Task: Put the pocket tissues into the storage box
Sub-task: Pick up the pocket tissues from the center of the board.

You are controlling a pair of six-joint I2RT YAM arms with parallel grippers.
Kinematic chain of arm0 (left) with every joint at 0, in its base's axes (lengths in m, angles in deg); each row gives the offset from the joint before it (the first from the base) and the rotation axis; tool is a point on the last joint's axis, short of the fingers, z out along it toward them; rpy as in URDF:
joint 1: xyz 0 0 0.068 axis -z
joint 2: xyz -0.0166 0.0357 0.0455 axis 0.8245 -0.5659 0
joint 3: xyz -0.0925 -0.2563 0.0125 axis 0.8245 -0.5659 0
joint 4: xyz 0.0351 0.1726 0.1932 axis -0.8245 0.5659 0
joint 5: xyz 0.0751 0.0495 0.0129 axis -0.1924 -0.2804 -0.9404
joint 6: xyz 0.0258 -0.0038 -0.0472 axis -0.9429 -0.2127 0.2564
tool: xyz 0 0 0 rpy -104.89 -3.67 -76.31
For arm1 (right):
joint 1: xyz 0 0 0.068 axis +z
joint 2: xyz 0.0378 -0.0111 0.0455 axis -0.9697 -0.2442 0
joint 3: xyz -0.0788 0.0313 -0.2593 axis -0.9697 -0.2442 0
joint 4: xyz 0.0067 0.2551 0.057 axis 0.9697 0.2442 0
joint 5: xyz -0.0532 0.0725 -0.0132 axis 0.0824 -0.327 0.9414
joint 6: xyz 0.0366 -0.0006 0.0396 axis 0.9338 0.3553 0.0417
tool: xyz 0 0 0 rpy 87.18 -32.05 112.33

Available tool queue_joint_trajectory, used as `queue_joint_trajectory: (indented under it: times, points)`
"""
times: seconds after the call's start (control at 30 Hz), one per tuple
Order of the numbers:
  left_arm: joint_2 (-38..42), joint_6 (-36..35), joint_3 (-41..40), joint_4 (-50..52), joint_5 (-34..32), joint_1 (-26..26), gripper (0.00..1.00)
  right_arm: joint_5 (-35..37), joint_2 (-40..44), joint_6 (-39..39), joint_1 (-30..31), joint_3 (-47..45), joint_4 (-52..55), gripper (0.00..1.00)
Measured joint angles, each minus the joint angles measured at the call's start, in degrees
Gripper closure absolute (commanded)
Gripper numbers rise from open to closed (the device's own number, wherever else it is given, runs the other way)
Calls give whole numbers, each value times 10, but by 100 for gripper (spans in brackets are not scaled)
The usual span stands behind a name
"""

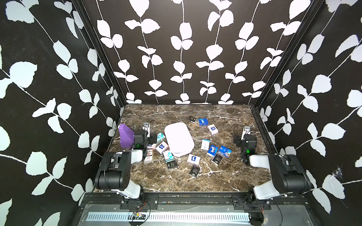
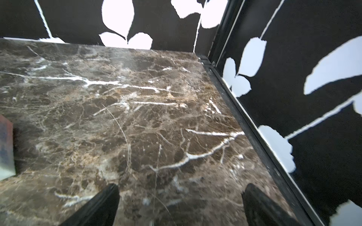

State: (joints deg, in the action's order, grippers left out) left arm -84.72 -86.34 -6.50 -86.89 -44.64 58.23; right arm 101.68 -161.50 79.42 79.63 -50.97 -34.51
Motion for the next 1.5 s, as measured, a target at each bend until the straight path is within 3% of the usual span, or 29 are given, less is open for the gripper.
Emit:
queue_joint_trajectory:
  times: [0.17,0.3,0.37,0.57,0.83,1.13,1.5]
  points:
    - [14,39,109,130,-19,6,1,16,138,39,0,67,206,7]
    - [46,80,151,220,-54,37,1,-13,160,104,2,188,389,14]
    - [53,106,177,273,-73,67,1,-47,148,134,3,244,475,11]
    - [53,227,239,400,-61,129,1,-180,-1,158,17,414,671,13]
    - [56,379,210,486,3,155,1,-265,-206,119,60,602,774,20]
    - [98,396,189,551,34,156,1,-245,-367,59,109,752,839,15]
    - [72,378,257,602,26,155,1,-207,-500,21,161,904,902,14]
